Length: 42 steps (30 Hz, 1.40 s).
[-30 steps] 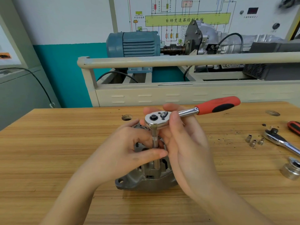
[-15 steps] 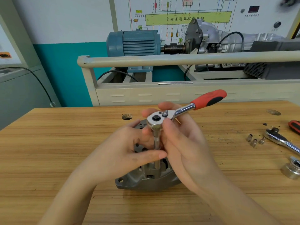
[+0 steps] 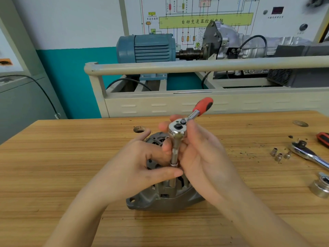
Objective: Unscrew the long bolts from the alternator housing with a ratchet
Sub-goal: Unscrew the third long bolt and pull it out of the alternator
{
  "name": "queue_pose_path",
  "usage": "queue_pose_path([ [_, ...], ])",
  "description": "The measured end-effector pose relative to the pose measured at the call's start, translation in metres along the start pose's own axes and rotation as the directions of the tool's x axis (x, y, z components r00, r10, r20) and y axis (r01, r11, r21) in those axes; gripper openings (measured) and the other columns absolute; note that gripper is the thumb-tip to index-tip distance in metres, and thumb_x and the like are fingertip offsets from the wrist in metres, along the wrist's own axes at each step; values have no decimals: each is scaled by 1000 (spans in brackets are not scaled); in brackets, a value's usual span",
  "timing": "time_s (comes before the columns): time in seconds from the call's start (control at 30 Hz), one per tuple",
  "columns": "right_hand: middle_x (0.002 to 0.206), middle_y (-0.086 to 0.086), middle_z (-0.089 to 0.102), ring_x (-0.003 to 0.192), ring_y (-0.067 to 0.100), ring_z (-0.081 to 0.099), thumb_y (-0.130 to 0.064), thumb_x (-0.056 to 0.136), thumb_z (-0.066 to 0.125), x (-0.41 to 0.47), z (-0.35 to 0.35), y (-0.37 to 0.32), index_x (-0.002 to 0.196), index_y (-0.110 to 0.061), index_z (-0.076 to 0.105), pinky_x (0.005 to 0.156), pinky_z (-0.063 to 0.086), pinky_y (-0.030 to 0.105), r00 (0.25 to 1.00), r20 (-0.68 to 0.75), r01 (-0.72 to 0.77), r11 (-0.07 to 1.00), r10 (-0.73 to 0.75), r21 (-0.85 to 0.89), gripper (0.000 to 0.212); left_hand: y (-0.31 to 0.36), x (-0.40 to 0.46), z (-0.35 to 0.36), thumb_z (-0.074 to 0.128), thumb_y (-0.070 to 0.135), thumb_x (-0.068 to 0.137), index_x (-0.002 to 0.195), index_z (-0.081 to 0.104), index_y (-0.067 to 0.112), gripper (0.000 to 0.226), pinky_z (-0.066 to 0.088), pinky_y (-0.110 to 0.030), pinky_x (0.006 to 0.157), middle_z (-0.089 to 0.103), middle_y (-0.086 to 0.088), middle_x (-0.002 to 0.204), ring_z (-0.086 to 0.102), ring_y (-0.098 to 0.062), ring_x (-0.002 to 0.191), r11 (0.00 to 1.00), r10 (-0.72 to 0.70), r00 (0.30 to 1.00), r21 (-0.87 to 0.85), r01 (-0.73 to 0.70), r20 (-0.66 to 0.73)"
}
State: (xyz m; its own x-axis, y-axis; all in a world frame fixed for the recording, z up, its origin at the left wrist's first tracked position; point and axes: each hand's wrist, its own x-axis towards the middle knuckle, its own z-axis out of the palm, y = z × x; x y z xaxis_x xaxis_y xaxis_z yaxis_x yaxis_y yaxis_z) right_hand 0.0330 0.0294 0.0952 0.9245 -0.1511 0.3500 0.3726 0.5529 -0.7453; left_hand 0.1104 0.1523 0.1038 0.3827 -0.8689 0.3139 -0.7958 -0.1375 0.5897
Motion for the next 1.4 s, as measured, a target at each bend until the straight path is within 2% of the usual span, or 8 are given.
queue_pose_path([
  [0.2, 83, -1, 68, 69, 11, 64, -15, 51, 80, -3, -2, 1, 72, -21, 65, 64, 52, 23, 998, 18, 64, 996, -65, 68, 27, 2, 0, 5, 57, 60, 63, 60, 59, 36, 24, 23, -38, 112, 70, 12, 78, 58, 1, 96, 998, -13, 993, 54, 19, -121],
  [0.37, 87, 1, 72, 69, 10, 67, -29, 64, 68, -2, -1, 2, 83, -18, 73, 63, 52, 20, 999, 46, -10, 998, 7, 57, 22, 0, -2, 0, 56, 54, 68, 77, 73, 23, 37, 28, -48, 108, 67, 15, 96, 53, 9, 103, 1000, 13, 1000, -20, -14, -20],
  [0.6, 83, 1, 70, 64, 12, 64, -22, 61, 75, 1, -6, 3, 79, -19, 70, 60, 53, 23, 998, 50, 25, 995, -30, 96, 19, 2, -1, 8, 49, 63, 65, 72, 69, 18, 49, 10, -24, 115, 72, 5, 76, 58, -5, 97, 989, -7, 993, 148, 24, -121],
  [0.7, 84, 0, 70, 65, 13, 65, -21, 53, 83, -1, -6, 4, 75, -22, 68, 61, 52, 23, 996, 73, 36, 995, -42, 89, 26, 3, -1, 6, 52, 60, 65, 65, 65, 27, 35, 15, -33, 115, 71, 7, 76, 61, -1, 95, 995, -5, 993, 99, 17, -121],
  [0.8, 88, 1, 71, 72, 12, 67, -29, 66, 72, 0, -5, 3, 85, -19, 71, 64, 53, 22, 992, 127, 0, 997, -10, 78, 21, 3, -2, 1, 59, 53, 68, 76, 69, 25, 31, 31, -46, 107, 66, 22, 94, 56, 9, 95, 1000, -13, 999, -10, 12, -38],
  [0.9, 91, 1, 72, 79, 12, 68, -35, 73, 62, 4, -8, 2, 91, -17, 71, 66, 53, 21, 992, 123, -41, 997, 33, 64, 27, 4, -2, 1, 63, 41, 74, 71, 68, 28, 14, 35, -50, 102, 66, 23, 85, 58, 10, 87, 1000, -21, 1000, -17, 21, 8],
  [1.13, 82, 1, 69, 61, 12, 63, -17, 53, 83, 0, -7, 2, 73, -20, 66, 58, 52, 23, 996, 68, 45, 995, -52, 93, 26, 3, 0, 6, 52, 62, 64, 68, 64, 27, 37, 10, -30, 116, 70, 13, 72, 62, 0, 93, 994, -18, 996, 104, 27, -87],
  [1.4, 88, 3, 72, 75, 13, 68, -35, 71, 65, 4, -7, 1, 90, -16, 71, 65, 53, 21, 989, 144, -55, 997, 46, 58, 27, 6, -2, 0, 72, 45, 71, 91, 66, 21, 32, 35, -50, 103, 69, 15, 91, 61, 8, 88, 994, -50, 999, -94, 51, 8],
])
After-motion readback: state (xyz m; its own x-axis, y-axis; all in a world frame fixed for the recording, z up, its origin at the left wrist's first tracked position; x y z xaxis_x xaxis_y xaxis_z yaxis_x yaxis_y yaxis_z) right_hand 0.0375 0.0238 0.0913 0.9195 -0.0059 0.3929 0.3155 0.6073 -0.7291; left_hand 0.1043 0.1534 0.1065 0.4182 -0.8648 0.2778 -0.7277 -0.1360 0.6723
